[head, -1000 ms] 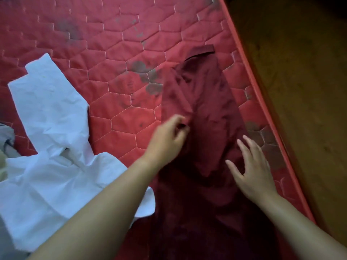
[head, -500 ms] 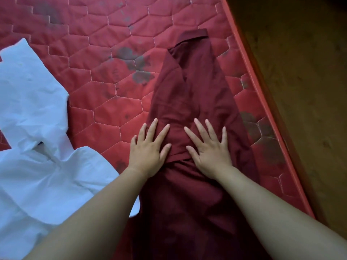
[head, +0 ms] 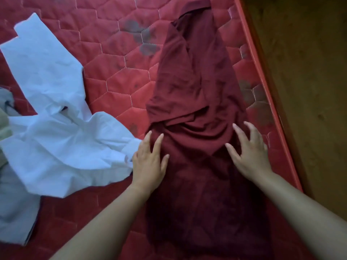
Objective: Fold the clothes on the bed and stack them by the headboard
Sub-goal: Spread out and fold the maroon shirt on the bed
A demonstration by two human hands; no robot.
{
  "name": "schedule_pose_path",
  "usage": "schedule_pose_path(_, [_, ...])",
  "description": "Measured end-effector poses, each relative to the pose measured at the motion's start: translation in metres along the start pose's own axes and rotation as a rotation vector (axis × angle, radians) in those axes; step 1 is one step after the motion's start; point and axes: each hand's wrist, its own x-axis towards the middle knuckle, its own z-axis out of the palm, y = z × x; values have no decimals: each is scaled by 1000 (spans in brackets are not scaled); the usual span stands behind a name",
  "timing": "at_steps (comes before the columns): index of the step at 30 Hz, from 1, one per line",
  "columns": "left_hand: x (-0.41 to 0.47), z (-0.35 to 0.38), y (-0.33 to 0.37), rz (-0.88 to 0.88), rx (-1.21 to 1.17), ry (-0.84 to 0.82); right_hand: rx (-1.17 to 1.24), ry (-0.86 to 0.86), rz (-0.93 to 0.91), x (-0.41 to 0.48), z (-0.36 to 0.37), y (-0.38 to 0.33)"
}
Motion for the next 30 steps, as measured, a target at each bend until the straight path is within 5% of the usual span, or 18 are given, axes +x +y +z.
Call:
schedule_pose_path(13, [-90, 38, -8, -321, 62, -51, 196, -121, 188, -100, 26, 18])
schedule_pose_path(22, [-86, 27, 7, -69, -51, 49, 244, 31, 194, -102, 26, 17])
schedule_pose_path(26, [-79, 41, 23, -461, -144, -38, 211, 23, 207, -100, 37, 9])
schedule_pose_path(30, [-84, 48, 36, -396, -266, -106, 235, -96, 213, -109, 41, 2])
